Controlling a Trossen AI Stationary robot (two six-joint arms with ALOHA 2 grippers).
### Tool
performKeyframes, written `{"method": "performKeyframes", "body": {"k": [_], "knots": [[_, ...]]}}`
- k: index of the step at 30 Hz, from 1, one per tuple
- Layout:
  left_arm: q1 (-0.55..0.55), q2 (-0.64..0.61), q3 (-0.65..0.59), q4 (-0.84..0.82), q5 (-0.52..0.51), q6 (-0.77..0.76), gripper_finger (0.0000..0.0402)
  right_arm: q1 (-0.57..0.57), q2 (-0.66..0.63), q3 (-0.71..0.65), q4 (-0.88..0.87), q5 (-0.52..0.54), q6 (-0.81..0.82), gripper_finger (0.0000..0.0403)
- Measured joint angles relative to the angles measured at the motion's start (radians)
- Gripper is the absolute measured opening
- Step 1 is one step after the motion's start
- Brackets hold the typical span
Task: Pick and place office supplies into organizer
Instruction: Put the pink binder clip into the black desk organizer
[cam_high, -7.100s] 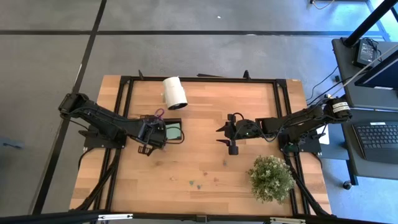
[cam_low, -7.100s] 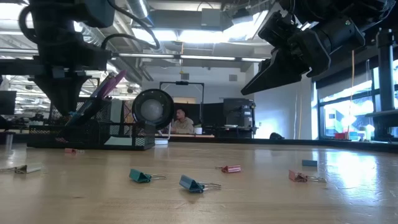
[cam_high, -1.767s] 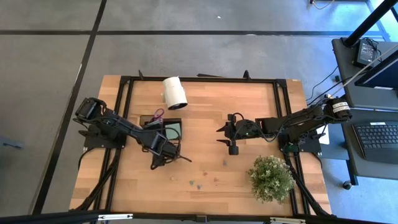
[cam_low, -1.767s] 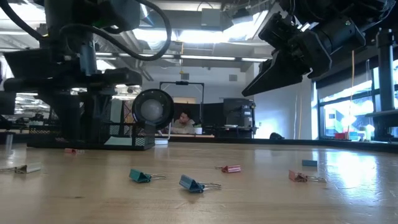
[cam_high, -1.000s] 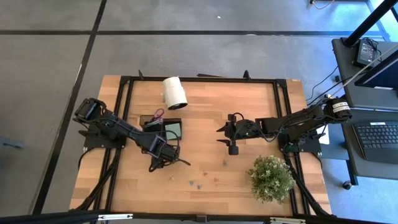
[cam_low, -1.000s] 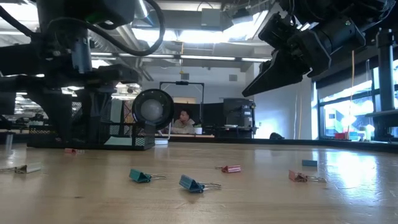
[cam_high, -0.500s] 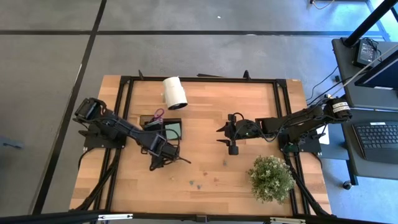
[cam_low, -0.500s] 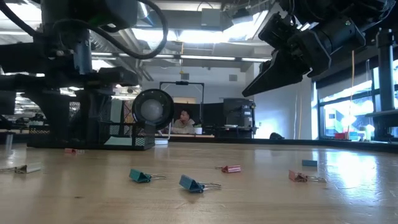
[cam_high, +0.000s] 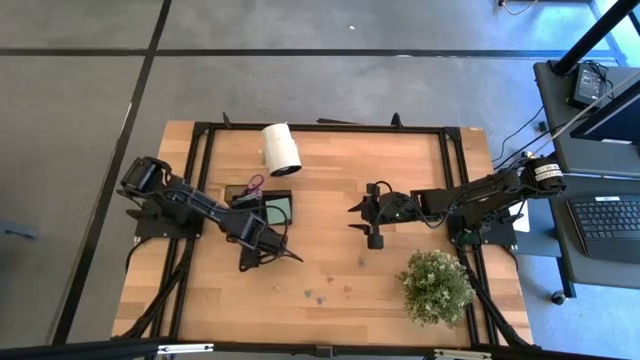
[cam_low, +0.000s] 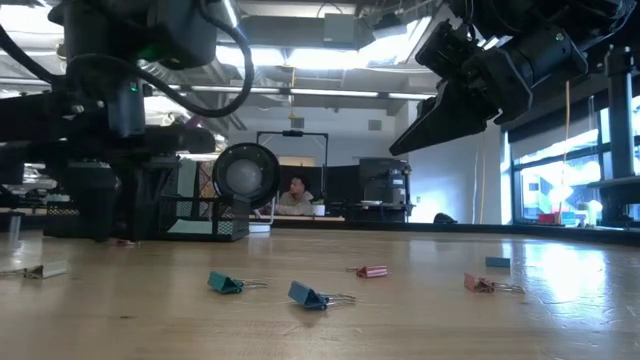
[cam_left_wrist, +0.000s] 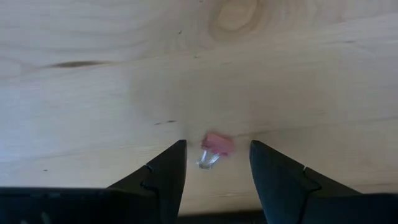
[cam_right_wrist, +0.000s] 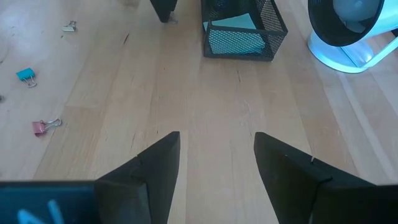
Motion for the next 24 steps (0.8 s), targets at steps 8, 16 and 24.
{"method": "performKeyframes", "body": {"k": [8, 16, 24], "knots": [[0.008, 0.000, 0.000, 0.002, 0.029, 0.000, 0.0171, 0.000, 0.000, 0.000, 0.000, 0.000, 0.004, 0.0210], [0.021, 0.000, 0.000, 0.002, 0.034, 0.054, 0.0171, 0.000, 0.000, 0.000, 0.000, 0.000, 0.004, 0.0210], [0.058, 0.007, 0.001, 0.018, 0.090, 0.119, 0.0171, 0.000, 0.000, 0.000, 0.000, 0.000, 0.006, 0.0210]]}}
